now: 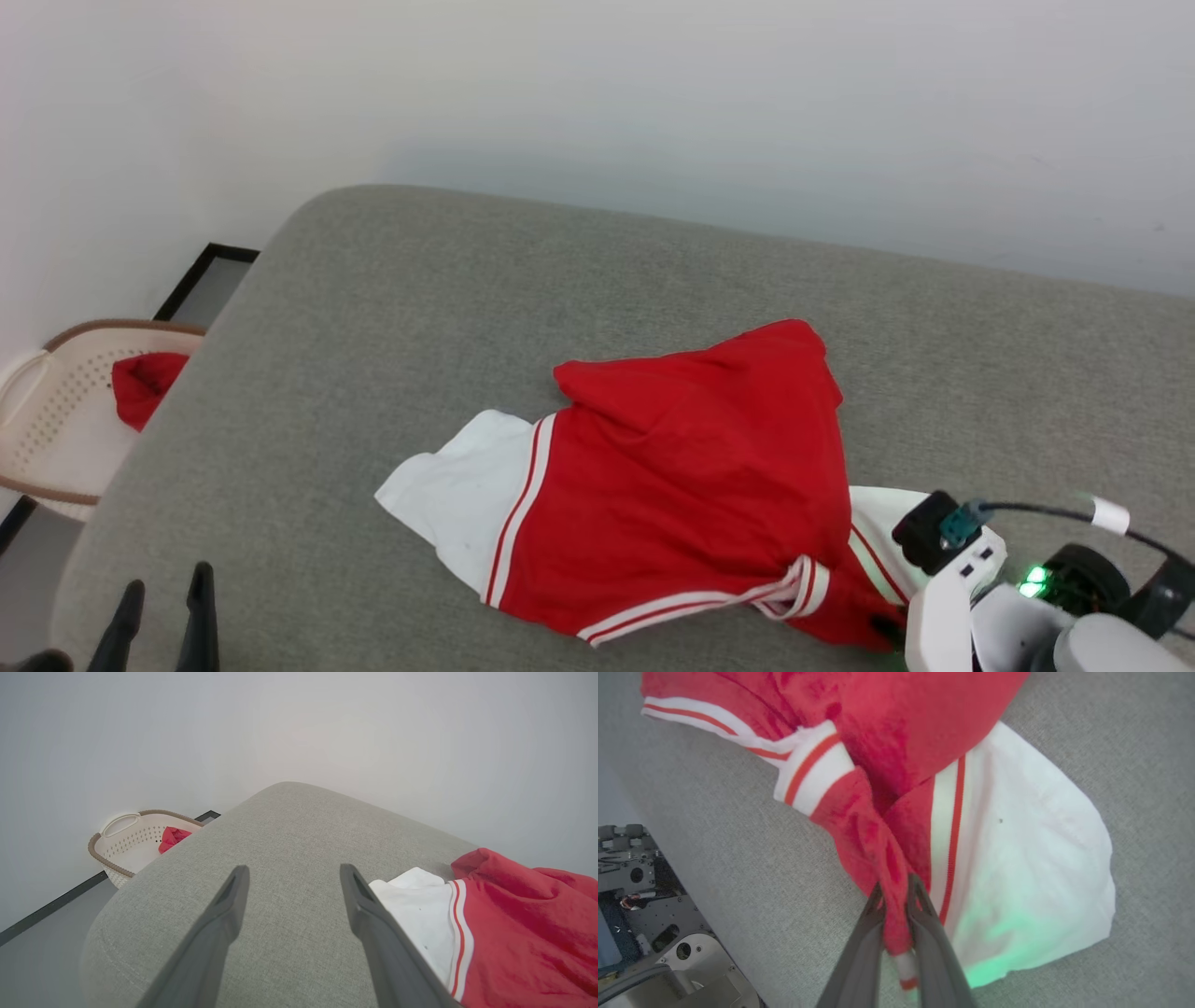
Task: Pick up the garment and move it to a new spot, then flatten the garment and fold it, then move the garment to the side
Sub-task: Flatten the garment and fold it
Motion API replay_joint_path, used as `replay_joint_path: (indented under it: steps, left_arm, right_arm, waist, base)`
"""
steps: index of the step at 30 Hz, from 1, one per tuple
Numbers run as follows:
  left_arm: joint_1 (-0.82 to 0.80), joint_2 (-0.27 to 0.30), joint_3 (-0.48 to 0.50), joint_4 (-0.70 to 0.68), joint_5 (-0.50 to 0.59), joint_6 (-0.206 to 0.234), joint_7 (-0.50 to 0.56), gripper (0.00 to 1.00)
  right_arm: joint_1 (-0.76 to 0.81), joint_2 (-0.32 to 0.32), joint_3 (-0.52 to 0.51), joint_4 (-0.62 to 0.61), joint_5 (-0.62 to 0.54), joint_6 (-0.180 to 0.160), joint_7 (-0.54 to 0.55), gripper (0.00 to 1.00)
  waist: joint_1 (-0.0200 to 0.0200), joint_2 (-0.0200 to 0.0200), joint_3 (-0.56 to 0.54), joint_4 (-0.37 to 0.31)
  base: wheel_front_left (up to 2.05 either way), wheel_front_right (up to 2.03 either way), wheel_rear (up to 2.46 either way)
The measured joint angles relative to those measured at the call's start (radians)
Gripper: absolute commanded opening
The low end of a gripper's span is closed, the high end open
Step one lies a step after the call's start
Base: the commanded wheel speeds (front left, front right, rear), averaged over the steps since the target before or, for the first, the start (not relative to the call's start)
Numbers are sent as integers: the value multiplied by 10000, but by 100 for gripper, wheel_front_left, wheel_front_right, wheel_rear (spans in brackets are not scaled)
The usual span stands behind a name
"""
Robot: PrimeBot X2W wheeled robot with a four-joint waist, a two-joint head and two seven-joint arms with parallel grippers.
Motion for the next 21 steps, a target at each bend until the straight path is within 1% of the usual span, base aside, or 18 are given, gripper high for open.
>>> replay_joint_path:
  steps: [1,2,11,16,21]
  left_arm:
    - [14,-15,6,13,6,-15,0,100]
    - [23,-33,13,38,13,-21,0,100]
    - [158,-127,161,46,121,-71,0,100]
    - [307,-127,238,-52,144,-82,0,100]
    - [367,-104,267,-207,219,-52,0,100]
  right_arm:
    - [109,56,-58,-13,0,2,21,94]
    - [188,111,-98,-17,0,2,63,100]
    - [535,554,-773,-343,23,0,171,100]
    - [676,859,-1628,-616,111,2,171,100]
    - [770,1170,-2886,-506,-188,2,142,100]
  waist:
    - [0,0,-6,-29]
    - [0,0,-14,-58]
    - [0,0,-134,-387]
    - [0,0,-208,-586]
    - [0,0,-263,-741]
  base:
    - [0,0,0]
    - [0,0,0]
    - [0,0,0]
    - [0,0,0]
    - [0,0,0]
